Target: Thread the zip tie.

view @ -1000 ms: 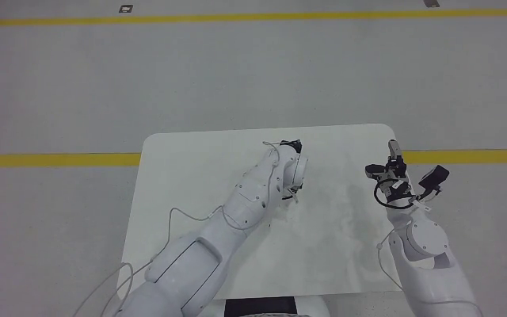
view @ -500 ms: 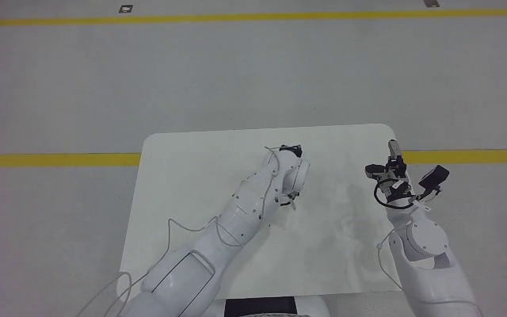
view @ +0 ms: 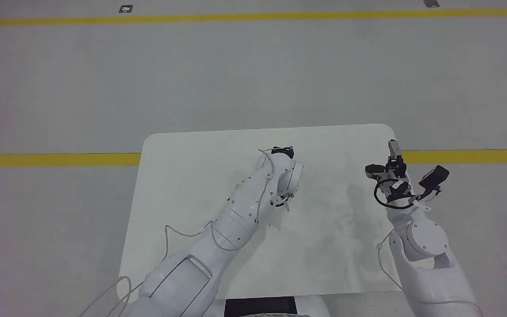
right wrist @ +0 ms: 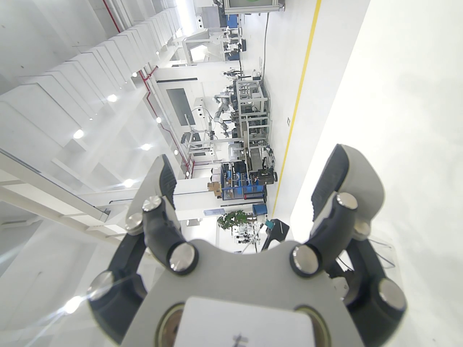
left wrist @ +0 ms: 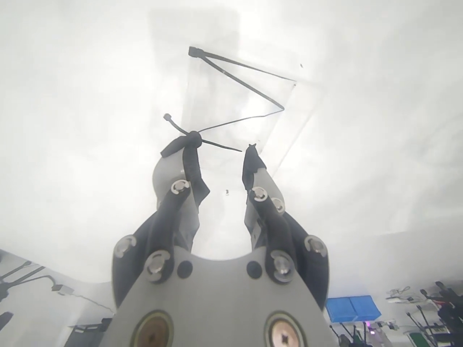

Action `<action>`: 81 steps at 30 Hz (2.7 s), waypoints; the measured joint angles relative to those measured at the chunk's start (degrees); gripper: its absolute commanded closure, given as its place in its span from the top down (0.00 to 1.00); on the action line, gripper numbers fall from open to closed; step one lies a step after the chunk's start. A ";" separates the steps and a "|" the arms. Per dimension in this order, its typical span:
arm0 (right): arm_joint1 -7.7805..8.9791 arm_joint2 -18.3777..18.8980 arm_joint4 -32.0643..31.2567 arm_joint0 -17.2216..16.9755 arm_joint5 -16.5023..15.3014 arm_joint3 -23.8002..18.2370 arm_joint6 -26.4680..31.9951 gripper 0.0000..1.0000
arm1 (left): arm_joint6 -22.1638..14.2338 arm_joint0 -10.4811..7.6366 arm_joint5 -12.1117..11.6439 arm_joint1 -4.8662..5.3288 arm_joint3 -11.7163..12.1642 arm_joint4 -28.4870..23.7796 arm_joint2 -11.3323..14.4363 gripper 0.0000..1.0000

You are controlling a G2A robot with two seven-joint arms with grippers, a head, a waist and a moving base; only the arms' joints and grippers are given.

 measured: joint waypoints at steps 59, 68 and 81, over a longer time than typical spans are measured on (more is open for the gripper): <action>0.00 0.00 0.00 0.00 0.00 0.00 0.00 1.00 | 2.48 -3.65 0.00 -3.83 9.09 2.83 -3.82 0.29; 0.00 0.00 0.00 0.00 0.00 0.00 0.00 1.00 | 5.19 -4.92 0.00 -4.30 12.36 2.30 -4.69 0.24; 0.00 0.00 0.00 0.00 0.00 0.00 0.00 1.00 | 8.15 -6.91 0.00 -4.98 16.41 0.39 -4.19 0.24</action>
